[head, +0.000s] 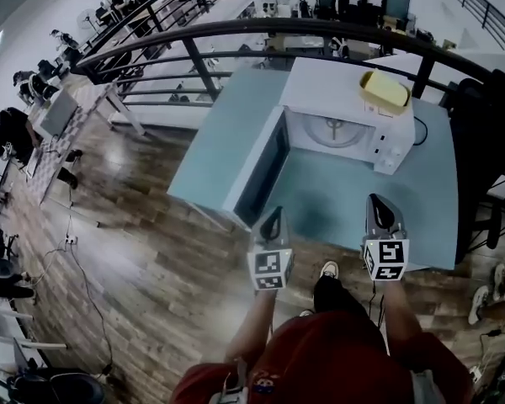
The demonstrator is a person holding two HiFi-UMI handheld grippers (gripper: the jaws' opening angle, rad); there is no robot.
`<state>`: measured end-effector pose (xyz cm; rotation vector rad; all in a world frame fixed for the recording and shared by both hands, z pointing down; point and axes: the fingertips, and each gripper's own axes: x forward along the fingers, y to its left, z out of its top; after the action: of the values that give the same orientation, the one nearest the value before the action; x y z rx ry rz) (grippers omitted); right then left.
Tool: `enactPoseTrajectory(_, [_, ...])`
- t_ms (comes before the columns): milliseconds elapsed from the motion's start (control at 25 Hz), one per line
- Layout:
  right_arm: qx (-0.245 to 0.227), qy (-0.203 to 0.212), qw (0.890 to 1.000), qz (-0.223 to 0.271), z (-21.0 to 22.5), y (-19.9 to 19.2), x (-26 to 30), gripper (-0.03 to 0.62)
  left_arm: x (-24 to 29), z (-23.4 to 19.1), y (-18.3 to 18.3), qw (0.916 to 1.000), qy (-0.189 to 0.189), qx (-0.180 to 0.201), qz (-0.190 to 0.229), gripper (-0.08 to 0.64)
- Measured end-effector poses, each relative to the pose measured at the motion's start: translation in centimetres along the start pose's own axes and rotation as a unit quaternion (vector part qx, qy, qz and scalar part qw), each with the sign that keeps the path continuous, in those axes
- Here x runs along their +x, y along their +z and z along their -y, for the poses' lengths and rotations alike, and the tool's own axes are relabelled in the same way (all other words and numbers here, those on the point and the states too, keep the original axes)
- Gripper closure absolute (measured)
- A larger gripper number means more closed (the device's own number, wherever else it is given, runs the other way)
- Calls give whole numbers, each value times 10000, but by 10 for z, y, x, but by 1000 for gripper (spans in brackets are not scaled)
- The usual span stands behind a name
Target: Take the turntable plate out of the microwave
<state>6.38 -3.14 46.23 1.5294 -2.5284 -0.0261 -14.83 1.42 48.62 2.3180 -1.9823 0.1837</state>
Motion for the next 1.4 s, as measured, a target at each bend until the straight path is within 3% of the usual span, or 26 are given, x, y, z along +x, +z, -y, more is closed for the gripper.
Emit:
enactPoseTrajectory(280, [211, -312, 9993, -17, 67, 1, 56, 591, 92, 4, 19, 9996, -190, 145, -144, 561])
enactPoseTrajectory(600, [485, -722, 9962, -55, 143, -3, 99, 591, 194, 46, 39, 9971, -748, 137, -89, 561])
enactPoseTrajectory(800, [628, -893, 9940, -56, 175, -8, 121, 591, 239, 52, 44, 9957, -857, 330, -139, 561])
enactPoseTrajectory(1080, [687, -1118, 9912, -162, 170, -16, 152, 591, 284, 42, 34, 9909, -1256, 465, -137, 561])
enactPoseTrajectory(1400, [799, -1676, 9823, -258, 140, -7, 171, 591, 311, 21, 30, 9797, -1930, 503, -213, 561])
